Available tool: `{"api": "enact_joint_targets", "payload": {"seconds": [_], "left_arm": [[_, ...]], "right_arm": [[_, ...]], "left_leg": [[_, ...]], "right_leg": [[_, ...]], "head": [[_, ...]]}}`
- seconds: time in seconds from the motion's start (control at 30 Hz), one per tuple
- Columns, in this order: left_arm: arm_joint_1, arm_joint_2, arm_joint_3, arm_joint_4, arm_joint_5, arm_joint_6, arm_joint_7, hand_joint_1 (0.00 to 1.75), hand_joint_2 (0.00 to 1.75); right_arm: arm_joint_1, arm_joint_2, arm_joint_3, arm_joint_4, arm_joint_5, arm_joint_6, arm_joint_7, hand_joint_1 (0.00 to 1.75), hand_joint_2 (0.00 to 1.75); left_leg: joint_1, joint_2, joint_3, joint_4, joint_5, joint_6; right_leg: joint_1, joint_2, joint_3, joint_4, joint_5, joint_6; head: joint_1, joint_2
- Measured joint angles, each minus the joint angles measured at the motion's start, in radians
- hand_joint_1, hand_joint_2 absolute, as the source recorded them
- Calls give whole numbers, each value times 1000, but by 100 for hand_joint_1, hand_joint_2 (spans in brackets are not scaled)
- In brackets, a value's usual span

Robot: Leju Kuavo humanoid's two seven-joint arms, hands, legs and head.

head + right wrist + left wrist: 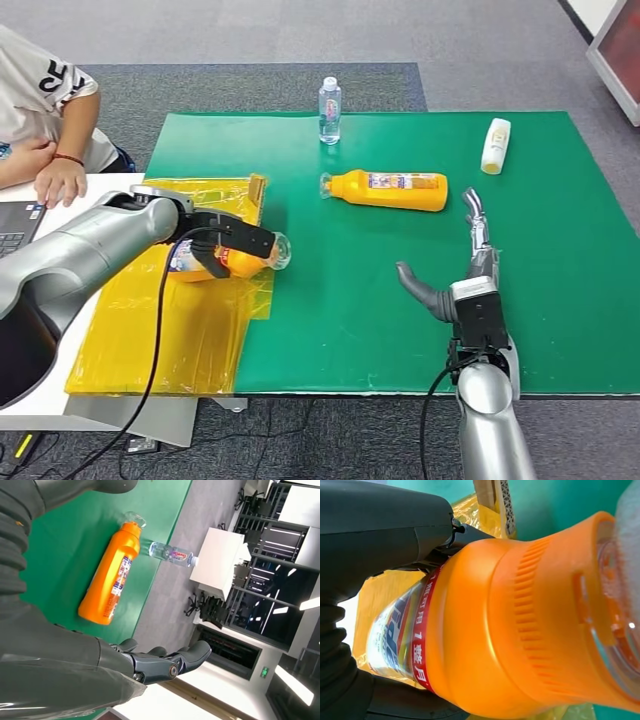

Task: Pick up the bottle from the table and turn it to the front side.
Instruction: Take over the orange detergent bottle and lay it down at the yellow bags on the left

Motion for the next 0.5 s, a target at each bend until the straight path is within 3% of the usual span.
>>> {"api": "enact_joint_targets", "payload": {"seconds": [0.27, 0.4, 0.5], "left_arm": [[8, -16, 0, 28, 2, 24, -21, 173, 175], [11, -19, 0, 34, 4, 29, -24, 0, 175], [12, -19, 1, 37, 9, 35, -36, 0, 175]], "right_arm": [[-1, 0, 2, 0, 7, 0, 3, 0, 175], [-2, 0, 4, 0, 7, 0, 3, 0, 175], [-5, 0, 6, 1, 7, 0, 3, 0, 175]], "left_leg": [[0, 0, 0, 0, 1, 1], [0, 0, 0, 0, 1, 1], [0, 0, 0, 0, 2, 1]], "right_leg": [[0, 0, 1, 0, 1, 1], [0, 0, 1, 0, 1, 1], [0, 0, 1, 0, 1, 1]], "head": [[0, 0], [0, 0], [0, 0]]}}
